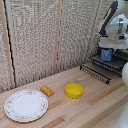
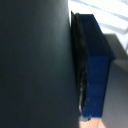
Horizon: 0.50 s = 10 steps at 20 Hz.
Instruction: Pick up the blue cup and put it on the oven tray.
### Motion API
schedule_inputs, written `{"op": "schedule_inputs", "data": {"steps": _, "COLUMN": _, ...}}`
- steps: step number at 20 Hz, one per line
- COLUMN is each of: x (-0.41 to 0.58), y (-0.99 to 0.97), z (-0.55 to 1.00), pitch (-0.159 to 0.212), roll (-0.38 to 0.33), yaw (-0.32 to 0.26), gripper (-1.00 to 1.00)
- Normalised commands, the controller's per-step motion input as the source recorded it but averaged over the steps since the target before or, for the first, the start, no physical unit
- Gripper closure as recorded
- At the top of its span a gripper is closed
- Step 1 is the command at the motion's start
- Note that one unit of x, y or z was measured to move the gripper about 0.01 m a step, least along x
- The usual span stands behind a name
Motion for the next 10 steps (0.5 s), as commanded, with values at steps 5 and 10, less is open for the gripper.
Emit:
{"op": "schedule_inputs", "data": {"steps": 5, "x": 0.014, "y": -0.08, "z": 0.54, "pitch": -0.006, "roll": -0.003, "yaw": 0.03, "gripper": -1.0}}
{"op": "schedule_inputs", "data": {"steps": 10, "x": 0.098, "y": -0.04, "z": 0.71, "pitch": 0.038, "roll": 0.0, "yaw": 0.022, "gripper": -1.0}}
